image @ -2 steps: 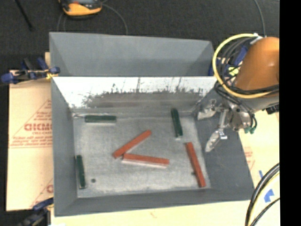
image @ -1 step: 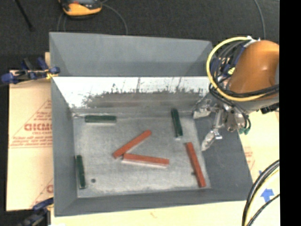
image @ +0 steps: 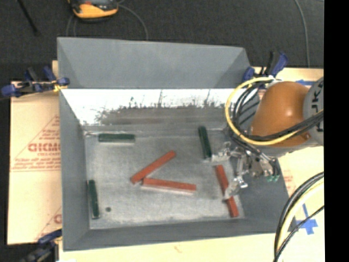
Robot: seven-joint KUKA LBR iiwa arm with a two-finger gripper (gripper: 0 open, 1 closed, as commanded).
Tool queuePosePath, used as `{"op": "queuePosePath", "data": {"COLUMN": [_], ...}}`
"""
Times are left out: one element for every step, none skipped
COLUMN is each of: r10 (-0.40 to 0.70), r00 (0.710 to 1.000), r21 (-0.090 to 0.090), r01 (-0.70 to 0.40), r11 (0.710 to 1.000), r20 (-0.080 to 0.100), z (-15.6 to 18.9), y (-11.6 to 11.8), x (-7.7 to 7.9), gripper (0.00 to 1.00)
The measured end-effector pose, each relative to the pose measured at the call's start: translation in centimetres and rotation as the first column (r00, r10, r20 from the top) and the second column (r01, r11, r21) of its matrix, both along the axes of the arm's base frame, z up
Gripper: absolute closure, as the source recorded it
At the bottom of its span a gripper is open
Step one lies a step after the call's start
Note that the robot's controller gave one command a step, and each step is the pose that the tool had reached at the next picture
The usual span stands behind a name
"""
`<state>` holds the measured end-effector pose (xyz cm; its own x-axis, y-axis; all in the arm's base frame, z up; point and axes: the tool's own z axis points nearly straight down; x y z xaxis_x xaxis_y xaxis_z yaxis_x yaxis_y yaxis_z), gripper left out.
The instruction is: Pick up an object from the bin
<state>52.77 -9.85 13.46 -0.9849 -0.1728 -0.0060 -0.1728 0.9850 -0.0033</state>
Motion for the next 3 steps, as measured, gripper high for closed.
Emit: {"op": "queuePosePath", "data": {"r10": [0.051,0.143,0.163], "r00": [0.999,0.990,0.987], "r21": [0.000,0.005,0.001], "r01": [-0.051,-0.143,-0.163], "r11": [0.999,0.990,0.987], "r20": [0.000,-0.015,0.001], "z": [-1.5,-4.1,-4.0], "y": [0.3,0.2,-3.2], "x": [-1.0,-2.1,-1.8], "gripper": [0.00,0.00,0.00]}}
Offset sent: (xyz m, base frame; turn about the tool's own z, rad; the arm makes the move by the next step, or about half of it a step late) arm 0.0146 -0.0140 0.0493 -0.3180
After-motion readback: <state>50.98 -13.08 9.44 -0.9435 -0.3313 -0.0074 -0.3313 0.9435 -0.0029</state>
